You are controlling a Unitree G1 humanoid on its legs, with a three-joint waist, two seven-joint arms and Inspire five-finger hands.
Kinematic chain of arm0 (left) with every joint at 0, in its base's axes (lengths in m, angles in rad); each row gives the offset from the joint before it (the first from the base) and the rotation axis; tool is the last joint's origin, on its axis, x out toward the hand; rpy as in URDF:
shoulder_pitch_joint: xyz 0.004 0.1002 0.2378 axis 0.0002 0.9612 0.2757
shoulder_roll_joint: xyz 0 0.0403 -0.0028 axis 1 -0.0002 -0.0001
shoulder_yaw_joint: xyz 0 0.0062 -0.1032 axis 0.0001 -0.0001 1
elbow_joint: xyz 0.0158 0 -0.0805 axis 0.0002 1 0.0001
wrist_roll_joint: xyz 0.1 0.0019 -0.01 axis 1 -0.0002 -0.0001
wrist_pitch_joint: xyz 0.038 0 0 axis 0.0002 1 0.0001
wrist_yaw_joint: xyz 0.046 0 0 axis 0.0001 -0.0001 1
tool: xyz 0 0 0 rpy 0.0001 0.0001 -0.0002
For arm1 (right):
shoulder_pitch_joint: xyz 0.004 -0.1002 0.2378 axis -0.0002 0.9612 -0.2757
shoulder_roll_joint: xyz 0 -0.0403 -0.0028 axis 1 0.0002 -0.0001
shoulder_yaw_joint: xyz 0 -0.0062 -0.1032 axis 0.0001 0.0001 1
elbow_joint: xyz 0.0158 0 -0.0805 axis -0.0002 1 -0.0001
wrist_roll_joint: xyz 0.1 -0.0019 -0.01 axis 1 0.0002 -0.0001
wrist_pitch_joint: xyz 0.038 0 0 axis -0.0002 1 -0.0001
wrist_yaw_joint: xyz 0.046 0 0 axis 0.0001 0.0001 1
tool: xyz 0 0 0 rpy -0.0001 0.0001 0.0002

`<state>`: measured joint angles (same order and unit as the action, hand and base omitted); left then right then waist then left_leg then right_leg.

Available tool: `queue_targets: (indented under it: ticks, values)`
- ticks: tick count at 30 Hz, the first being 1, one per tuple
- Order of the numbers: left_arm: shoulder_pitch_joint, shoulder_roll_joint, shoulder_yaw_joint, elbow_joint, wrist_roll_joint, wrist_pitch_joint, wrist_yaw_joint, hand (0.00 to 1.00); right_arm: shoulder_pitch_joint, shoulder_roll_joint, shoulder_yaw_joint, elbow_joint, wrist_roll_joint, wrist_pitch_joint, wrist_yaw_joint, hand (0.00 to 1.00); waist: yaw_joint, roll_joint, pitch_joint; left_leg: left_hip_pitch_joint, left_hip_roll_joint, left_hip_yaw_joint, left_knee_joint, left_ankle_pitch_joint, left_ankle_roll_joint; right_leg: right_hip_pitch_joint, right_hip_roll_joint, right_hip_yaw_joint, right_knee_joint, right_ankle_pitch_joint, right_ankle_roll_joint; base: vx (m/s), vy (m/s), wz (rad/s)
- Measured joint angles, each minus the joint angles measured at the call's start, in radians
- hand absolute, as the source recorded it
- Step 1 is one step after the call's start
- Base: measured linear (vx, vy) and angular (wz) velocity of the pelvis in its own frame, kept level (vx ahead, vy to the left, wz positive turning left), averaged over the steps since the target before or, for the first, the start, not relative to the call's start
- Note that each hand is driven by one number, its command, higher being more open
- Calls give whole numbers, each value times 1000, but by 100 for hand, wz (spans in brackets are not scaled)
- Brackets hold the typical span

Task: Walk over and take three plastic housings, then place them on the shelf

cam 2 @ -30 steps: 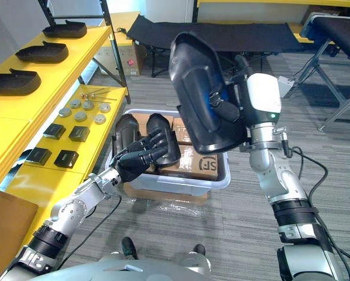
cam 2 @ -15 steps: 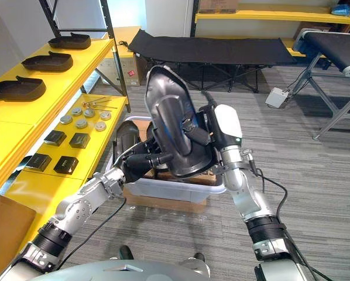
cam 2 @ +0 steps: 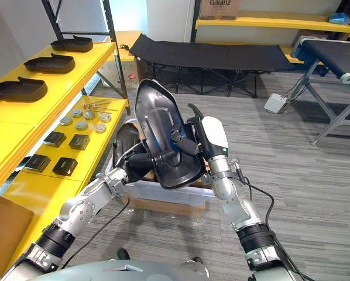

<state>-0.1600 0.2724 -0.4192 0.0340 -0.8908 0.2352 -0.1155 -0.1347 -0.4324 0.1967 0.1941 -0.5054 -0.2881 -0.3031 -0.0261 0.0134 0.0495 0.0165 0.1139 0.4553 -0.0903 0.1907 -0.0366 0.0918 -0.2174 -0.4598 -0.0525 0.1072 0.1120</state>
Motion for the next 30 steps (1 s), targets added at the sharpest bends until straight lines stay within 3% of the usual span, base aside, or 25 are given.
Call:
queue_targets:
  ticks: [8, 11, 19, 20, 24, 30]
  values:
    - [12, -5, -11, 5, 48, -8, 137, 0, 5, 29, 60, -14, 1, 12, -75, 0, 0, 0, -2, 6, 1, -4, 0, 0, 0, 3, 1, 2, 1, -5, 2, 0, 0, -1]
    - [12, -6, -16, 4, 109, -14, 138, 0, 8, 51, 68, -7, 3, 43, -71, 0, 12, -5, -5, 6, 1, -7, 0, -1, -1, 5, 1, 0, 0, -5, 2, 0, 0, 2]
    - [65, -8, -13, 4, 103, -62, 124, 0, 33, 85, 80, -13, 3, 43, -80, 0, 21, -19, -15, 5, 1, -8, 0, -2, -3, 4, 1, 0, 0, -6, 1, 0, 0, 0]
    - [77, -8, -14, 4, 103, -77, 123, 0, 35, 87, 83, -13, 3, 43, -80, 100, 20, -19, -15, 5, 1, -8, 0, -2, -3, 4, 1, 0, 0, -6, 1, 0, 0, 0]
    - [93, -14, -14, 4, 104, -106, 123, 0, 45, 107, 90, -19, 35, 38, -91, 100, 21, -20, -15, 5, 1, -6, 0, -3, -3, 3, 1, 0, 0, -6, 0, 0, 0, 0]
    - [93, -78, 56, -20, 109, -238, 141, 0, 119, 137, 149, -108, 141, -45, -88, 100, 22, -32, -23, 5, 1, -5, 0, -4, -5, 2, 1, 0, 0, -8, -2, 0, 0, 0]
